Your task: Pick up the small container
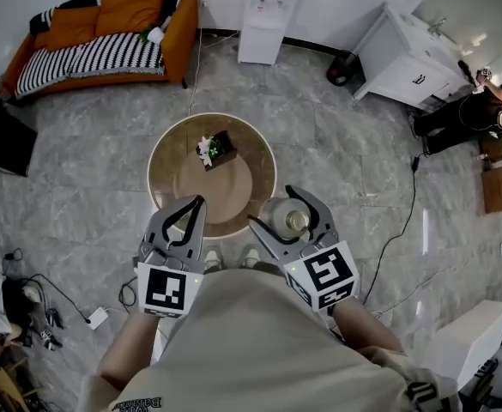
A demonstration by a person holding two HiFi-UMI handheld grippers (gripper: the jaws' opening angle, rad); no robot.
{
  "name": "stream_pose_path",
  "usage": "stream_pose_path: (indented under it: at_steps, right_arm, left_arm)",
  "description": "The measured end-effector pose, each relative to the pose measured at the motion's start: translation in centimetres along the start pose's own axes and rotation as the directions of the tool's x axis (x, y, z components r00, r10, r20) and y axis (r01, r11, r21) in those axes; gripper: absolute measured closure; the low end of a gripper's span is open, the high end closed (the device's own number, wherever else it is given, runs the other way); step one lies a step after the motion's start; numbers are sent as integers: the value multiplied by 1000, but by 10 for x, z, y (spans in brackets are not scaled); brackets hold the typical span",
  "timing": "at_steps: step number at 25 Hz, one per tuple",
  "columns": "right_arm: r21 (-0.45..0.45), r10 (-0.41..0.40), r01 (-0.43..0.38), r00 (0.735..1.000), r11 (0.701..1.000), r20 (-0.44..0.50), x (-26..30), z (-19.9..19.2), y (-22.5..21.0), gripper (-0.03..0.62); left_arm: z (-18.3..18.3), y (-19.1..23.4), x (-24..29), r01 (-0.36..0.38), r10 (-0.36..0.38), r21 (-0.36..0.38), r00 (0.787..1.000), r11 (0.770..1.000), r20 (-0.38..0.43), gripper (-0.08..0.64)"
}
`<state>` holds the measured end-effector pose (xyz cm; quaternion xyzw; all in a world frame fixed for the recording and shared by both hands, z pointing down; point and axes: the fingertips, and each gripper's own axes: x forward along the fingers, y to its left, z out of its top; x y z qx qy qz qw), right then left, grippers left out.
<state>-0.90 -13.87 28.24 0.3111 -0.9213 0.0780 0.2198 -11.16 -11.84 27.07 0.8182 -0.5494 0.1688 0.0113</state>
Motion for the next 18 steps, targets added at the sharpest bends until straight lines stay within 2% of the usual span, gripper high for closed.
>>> stream_pose_path:
  at_steps: [10,18]
  right_arm:
    - [-30,-13,14,999,999,32,-3,20,-13,253]
    - [-62,-6,8,1000,998,21,-14,19,-12,253]
  left_arm:
    - [4,5,-4,-6,6,4,1000,1000,-6,554]
    - [3,-9,-5,0,0,-4,1000,1000,1,554]
